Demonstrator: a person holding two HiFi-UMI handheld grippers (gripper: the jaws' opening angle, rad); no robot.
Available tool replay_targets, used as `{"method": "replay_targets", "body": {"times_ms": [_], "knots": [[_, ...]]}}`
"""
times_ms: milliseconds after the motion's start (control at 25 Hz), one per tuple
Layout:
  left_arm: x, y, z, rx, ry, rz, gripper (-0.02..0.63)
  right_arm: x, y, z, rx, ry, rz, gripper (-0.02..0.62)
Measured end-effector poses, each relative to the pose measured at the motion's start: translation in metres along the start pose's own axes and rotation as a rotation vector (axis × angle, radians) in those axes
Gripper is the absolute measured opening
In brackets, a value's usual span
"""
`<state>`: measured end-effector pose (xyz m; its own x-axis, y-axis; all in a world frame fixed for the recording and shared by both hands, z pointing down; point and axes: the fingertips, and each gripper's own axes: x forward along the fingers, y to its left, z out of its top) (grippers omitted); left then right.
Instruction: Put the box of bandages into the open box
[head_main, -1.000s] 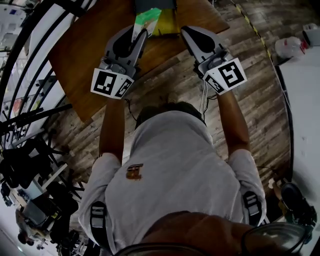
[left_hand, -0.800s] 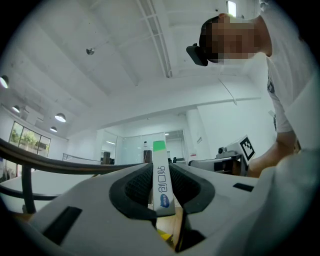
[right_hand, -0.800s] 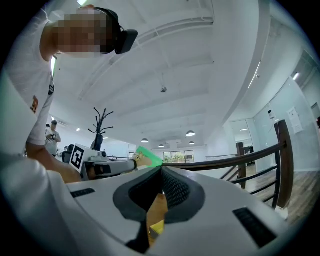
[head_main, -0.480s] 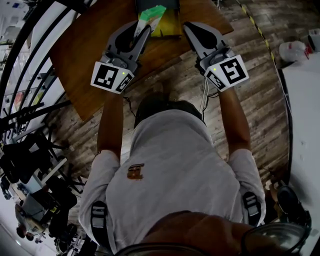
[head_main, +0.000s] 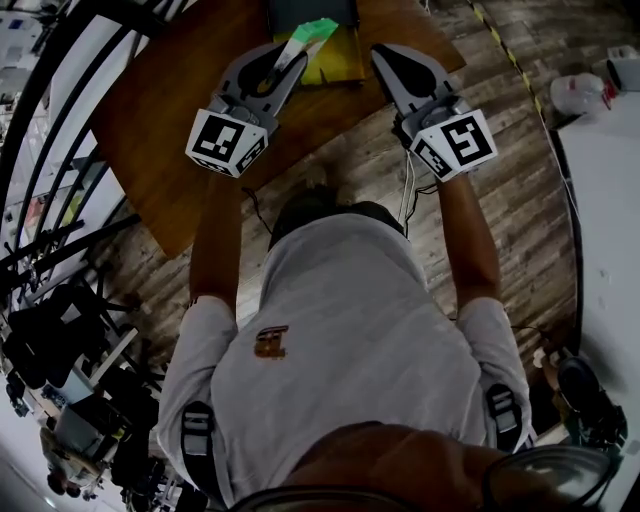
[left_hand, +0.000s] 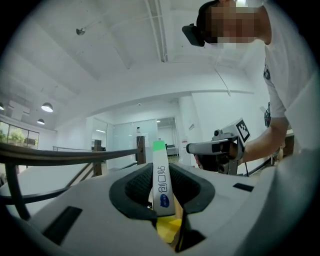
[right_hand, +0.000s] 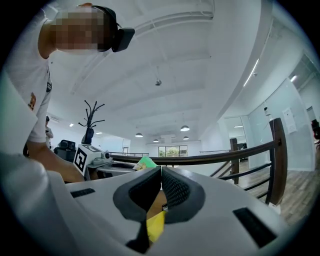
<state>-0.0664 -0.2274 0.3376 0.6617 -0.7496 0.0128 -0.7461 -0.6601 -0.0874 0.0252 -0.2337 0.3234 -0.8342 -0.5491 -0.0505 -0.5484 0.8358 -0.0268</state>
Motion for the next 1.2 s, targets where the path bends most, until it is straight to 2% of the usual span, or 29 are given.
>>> {"method": "replay_targets", "body": {"times_ms": [240,560,800,1040,1200], "knots": [[0.007,0.023,-0.012,-0.005,0.049,-0.060,0.110,0.029,-0.008,-0.003,-0.016,0.017,-0.029,0.032],[0.026,0.049,-0.062,-0.009,0.230,-0.193,0.109,0.064,-0.016,-0.021,-0.012,0.060,-0.084,0.032],[0.052,0.044,-0.103,0.021,0.355,-0.273,0.109,0.066,-0.035,-0.040,0.004,0.104,-0.117,0.032],[0.071,0.039,-0.139,0.086,0.478,-0.301,0.109,0.063,-0.051,-0.054,0.015,0.137,-0.110,0.032],[0.082,0.041,-0.158,0.109,0.529,-0.312,0.109,0.066,-0.059,-0.058,0.019,0.153,-0.094,0.032]]}}
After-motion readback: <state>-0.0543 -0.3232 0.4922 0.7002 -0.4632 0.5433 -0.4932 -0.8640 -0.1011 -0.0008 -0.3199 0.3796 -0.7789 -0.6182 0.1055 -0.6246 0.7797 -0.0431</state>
